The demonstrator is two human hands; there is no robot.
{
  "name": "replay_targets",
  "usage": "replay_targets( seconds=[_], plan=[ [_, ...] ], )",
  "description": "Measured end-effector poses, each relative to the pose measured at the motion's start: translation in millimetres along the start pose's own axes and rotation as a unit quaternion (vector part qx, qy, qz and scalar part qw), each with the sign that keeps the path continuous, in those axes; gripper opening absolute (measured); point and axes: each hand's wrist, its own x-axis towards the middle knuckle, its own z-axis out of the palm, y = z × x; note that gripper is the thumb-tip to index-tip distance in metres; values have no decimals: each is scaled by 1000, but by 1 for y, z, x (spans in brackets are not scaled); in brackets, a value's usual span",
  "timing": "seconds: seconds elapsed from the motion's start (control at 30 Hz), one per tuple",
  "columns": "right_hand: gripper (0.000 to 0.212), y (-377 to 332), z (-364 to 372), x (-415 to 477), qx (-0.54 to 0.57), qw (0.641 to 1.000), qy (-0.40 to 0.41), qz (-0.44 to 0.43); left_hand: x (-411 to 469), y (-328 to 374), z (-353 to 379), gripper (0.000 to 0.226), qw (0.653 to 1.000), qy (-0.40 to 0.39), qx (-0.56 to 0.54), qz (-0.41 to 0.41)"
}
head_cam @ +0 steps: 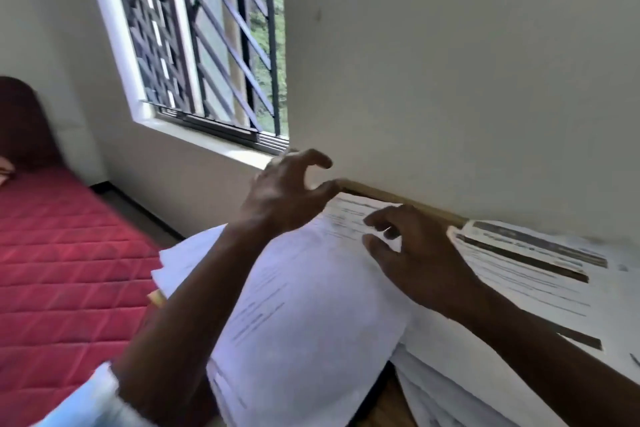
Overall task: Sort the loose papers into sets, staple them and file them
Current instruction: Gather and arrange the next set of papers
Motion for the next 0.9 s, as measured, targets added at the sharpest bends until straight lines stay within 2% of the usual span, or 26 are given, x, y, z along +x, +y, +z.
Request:
replay_targets(
  seconds=[0.07, 0.17, 0.23, 0.4, 0.53, 0.6, 0.63, 0.7, 0.77, 0.8, 0.83, 0.87, 0.9],
  plan=[
    [42, -23, 18, 14, -40, 995, -84, 30, -37, -31, -19, 57, 999, 5, 33, -32],
    [70, -43, 43, 25, -171, 965, -190, 52, -78, -75, -25, 57, 991, -8, 89, -94],
    [73, -45, 53, 26, -232, 946, -219, 61, -87, -94, -20, 60, 987, -20, 95, -126],
    [73, -48, 55, 19, -201, 962, -165, 80, -71, -115, -15, 63, 988, -20, 89, -122],
    [60, -50, 55, 13, -198, 979, -41, -7, -66, -123, -5, 73, 990, -42, 18, -137],
    [53, -57, 50, 11, -154, 987, 7, -44, -70, -129, 0, 74, 986, -46, -45, -151],
    [47, -63, 43, 12, -105, 994, -3, -41, -71, -131, 0, 74, 986, -41, -59, -147],
    [37, -78, 25, 11, 52, 990, -131, -12, -72, -136, 1, 71, 989, -29, -68, -127],
    [34, -92, 5, 5, 190, 929, -317, -9, -71, -137, 1, 68, 990, -28, -82, -109],
    [38, -95, -1, 2, 240, 893, -380, -9, -72, -137, 0, 69, 990, -29, -91, -101],
    [41, -94, -2, 0, 281, 873, -398, -1, -73, -135, -1, 72, 990, -29, -103, -93],
    [42, -90, 2, -6, 302, 876, -376, 25, -74, -134, -2, 70, 988, -23, -123, -86],
    [37, -81, 11, -6, 276, 904, -323, 49, -75, -135, -2, 63, 986, -11, -149, -79]
  ],
)
